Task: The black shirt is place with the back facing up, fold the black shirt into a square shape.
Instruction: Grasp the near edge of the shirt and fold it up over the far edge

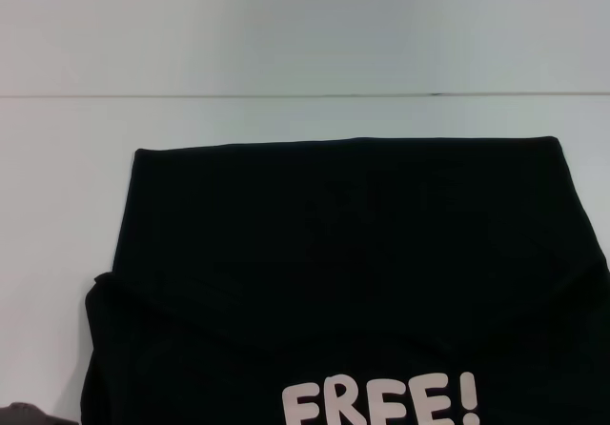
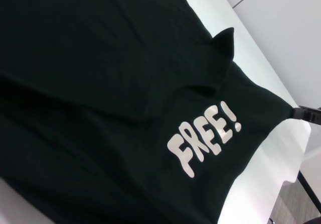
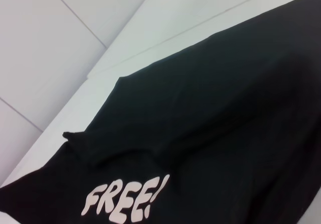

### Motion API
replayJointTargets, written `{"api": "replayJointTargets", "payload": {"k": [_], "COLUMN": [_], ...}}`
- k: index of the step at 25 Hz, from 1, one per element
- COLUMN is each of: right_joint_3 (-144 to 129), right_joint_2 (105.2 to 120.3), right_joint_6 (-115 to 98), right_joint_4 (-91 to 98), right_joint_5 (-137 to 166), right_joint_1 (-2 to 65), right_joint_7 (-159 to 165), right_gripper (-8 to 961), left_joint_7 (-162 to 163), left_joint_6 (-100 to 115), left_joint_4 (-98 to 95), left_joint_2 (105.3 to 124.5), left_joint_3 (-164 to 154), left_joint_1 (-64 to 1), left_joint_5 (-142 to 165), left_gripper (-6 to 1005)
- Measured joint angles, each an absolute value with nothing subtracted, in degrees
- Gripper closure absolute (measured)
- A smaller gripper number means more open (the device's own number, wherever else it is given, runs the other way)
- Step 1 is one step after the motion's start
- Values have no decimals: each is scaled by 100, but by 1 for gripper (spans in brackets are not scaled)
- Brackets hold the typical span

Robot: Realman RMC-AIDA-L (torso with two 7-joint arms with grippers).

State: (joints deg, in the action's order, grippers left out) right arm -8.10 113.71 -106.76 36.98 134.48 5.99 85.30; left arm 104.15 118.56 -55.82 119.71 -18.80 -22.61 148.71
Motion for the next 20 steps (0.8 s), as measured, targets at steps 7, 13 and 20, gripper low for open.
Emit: {"api": "replayJointTargets", "payload": {"k": [7,13,20], "right_joint_3": [-265,324,312], "right_joint_2": [11327,11245,11170], "right_joint_6": [-10913,-10694,-9815], "right_joint_4": [3707,3686,3644], "right_joint_5": [13412,13405,13411], "right_joint_1": [849,1650,2739], "right_joint_7": [8479,8670,9209], "right_gripper": [954,954,954], "left_joint_7": [10428,10553,10827], "left_joint_6": [11854,11493,9937], "left_joint_4": [-5550,-5323,-4307], "left_joint_2": [11903,11632,11276], "left_joint_3": [-1923,-1696,-1762], "left_joint_1": [-2546,-3375,-4478], "left_joint_5": [14843,14754,14525], "left_gripper": [1001,1000,1000]}}
